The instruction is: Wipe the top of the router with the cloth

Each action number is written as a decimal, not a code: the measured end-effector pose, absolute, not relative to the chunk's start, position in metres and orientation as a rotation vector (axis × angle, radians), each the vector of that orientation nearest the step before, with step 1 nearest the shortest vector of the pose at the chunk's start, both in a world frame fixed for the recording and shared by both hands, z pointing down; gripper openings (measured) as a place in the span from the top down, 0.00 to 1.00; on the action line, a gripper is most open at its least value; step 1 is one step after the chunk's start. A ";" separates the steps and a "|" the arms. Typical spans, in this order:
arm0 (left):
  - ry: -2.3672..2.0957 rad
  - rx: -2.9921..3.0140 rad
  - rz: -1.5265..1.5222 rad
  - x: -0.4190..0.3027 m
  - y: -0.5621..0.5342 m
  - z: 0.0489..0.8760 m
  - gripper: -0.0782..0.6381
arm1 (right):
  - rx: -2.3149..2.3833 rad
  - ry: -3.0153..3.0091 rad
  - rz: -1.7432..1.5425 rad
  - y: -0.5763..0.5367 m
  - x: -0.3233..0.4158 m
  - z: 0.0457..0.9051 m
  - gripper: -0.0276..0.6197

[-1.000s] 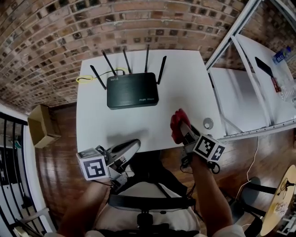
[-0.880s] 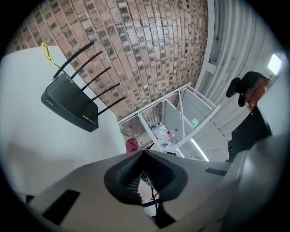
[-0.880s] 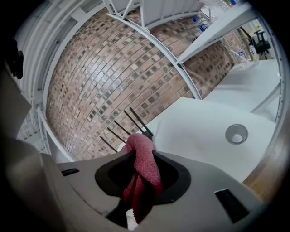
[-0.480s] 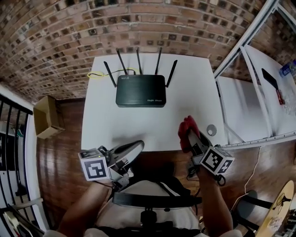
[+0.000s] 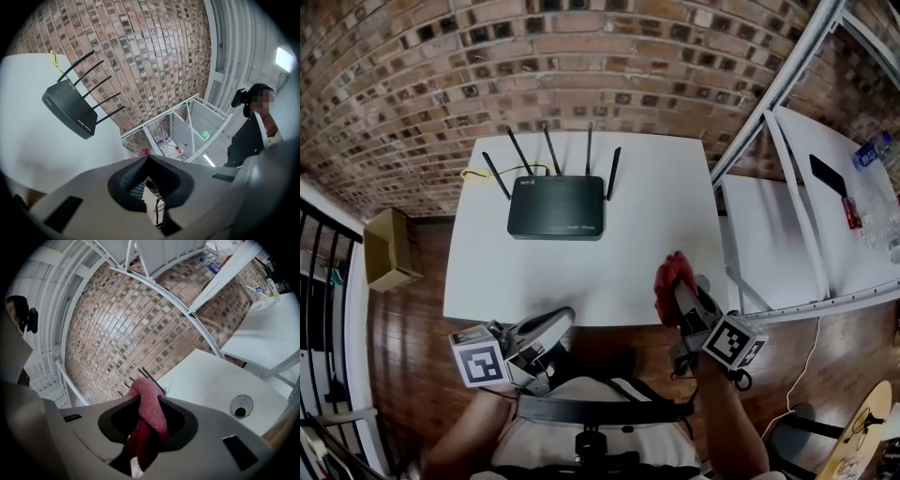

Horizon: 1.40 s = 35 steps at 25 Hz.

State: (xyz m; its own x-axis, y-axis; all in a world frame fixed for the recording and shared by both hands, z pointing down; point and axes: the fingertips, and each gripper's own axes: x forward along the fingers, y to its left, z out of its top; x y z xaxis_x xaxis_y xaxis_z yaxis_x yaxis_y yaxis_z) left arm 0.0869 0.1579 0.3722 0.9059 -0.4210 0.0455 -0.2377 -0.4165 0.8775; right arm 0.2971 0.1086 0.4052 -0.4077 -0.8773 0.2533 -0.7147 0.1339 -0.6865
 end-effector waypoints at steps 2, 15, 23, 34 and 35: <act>-0.489 2.020 -0.216 0.090 0.160 0.370 0.88 | -1.574 2.238 -1.116 0.111 0.298 0.404 0.76; -0.486 2.099 -0.264 0.121 0.145 0.338 0.88 | -1.471 2.451 -1.000 0.108 0.288 0.363 0.76; -0.519 2.068 -0.243 0.117 0.150 0.350 0.88 | -1.469 2.471 -1.005 0.110 0.283 0.368 0.77; -0.520 2.066 -0.233 0.117 0.151 0.352 0.88 | -1.475 2.470 -1.015 0.110 0.282 0.368 0.77; -0.521 2.064 -0.232 0.116 0.150 0.352 0.88 | -1.476 2.472 -1.015 0.110 0.282 0.368 0.77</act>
